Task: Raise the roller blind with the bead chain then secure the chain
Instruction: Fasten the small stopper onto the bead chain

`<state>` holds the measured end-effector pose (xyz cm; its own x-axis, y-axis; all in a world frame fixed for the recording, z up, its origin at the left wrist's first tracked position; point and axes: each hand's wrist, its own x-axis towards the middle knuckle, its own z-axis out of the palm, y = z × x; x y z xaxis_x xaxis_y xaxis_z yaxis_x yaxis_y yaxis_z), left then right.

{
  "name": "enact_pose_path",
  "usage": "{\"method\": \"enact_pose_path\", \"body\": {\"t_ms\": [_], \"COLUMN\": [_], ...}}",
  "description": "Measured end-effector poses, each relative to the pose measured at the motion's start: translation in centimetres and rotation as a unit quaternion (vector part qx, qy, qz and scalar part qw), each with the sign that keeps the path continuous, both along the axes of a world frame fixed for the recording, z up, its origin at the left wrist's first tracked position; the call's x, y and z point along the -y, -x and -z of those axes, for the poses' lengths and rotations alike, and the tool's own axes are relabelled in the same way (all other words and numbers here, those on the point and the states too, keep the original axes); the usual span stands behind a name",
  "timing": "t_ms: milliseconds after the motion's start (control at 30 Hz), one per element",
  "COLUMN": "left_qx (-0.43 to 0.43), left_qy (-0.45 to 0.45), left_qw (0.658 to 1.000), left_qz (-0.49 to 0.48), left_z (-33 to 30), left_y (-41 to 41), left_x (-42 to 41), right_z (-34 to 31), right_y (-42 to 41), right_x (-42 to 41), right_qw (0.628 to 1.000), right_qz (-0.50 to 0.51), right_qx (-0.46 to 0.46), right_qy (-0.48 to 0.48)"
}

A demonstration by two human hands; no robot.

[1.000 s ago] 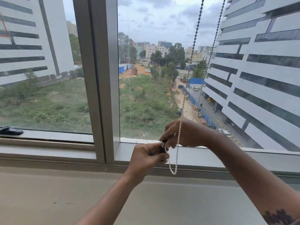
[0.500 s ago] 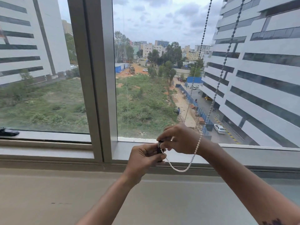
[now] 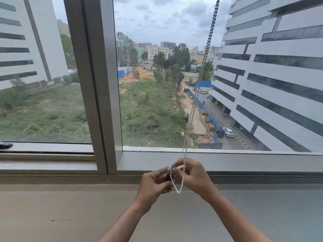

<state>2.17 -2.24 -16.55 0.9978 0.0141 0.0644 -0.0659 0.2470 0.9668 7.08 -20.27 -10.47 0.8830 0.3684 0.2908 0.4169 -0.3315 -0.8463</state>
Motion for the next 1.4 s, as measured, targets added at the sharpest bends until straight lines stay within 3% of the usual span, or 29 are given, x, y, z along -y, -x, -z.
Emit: {"method": "enact_pose_path", "body": {"t_ms": [400, 867, 1000, 1400], "left_qx": [-0.029, -0.005, 0.002, -0.044], "left_qy": [-0.039, -0.073, -0.121, -0.167], "left_qw": [0.998, 0.997, 0.992, 0.985], "left_qz": [-0.039, -0.033, -0.033, -0.019], "left_z": [5.2, 7.5, 8.1, 7.5], "left_y": [0.8, -0.4, -0.7, -2.5], "left_x": [0.6, 0.5, 0.6, 0.2], "right_z": [7.3, 11.0, 11.5, 12.2], "right_y": [3.0, 3.4, 2.8, 0.3], "right_x": [-0.9, -3.7, -4.4, -5.2], "right_qw": [0.983, 0.972, 0.968, 0.972], "right_qz": [0.121, 0.195, 0.214, 0.192], "right_qx": [-0.132, -0.131, -0.123, -0.120], "right_qy": [-0.041, -0.028, -0.036, -0.062]}}
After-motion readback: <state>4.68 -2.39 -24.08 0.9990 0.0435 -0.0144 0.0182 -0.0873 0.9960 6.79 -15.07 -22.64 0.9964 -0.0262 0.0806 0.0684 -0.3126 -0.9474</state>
